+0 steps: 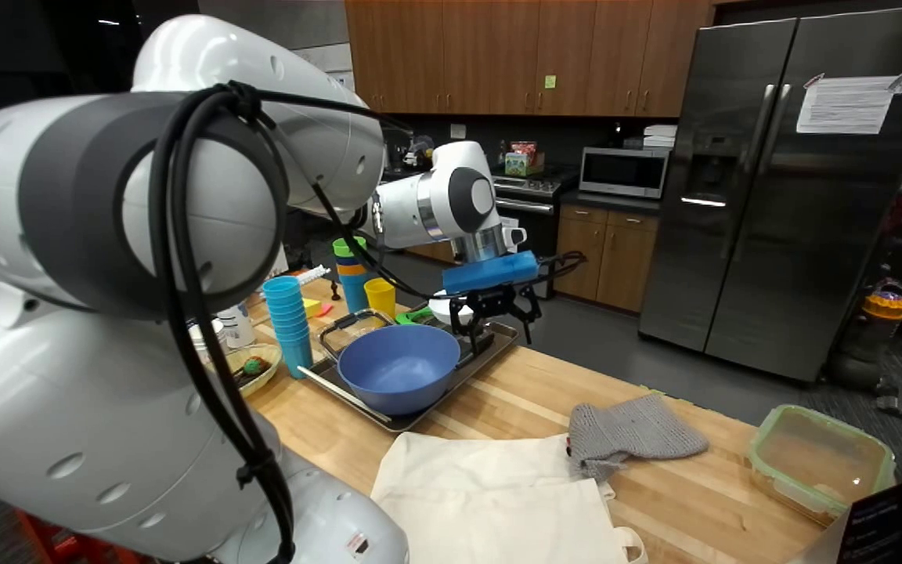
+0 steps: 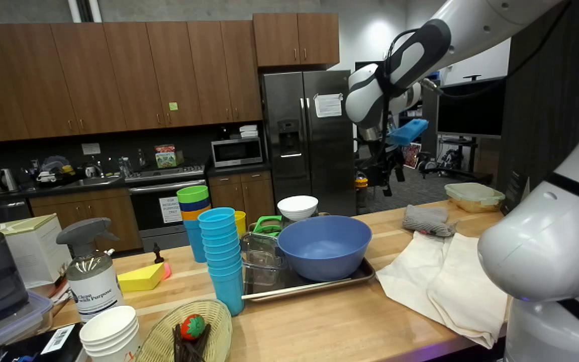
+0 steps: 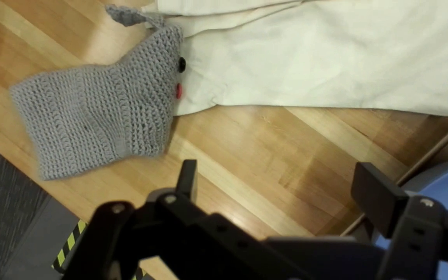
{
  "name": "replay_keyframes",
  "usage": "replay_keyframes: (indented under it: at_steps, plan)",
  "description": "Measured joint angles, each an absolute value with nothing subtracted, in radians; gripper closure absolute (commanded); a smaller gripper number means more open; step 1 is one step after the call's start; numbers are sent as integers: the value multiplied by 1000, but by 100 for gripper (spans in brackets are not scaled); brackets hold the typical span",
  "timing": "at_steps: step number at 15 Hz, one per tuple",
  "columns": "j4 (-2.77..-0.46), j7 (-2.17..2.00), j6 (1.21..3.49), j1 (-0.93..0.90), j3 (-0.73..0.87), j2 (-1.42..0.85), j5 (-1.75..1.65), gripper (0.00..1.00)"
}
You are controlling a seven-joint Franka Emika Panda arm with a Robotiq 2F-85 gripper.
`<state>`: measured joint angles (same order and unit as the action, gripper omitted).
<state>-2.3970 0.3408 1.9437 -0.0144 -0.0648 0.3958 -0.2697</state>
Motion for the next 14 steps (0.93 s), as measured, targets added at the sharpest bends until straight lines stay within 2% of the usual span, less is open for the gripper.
replay_keyframes:
  at_steps: [14]
  plan:
    - [-2397,237,1968,-16,-61,396,-195,0]
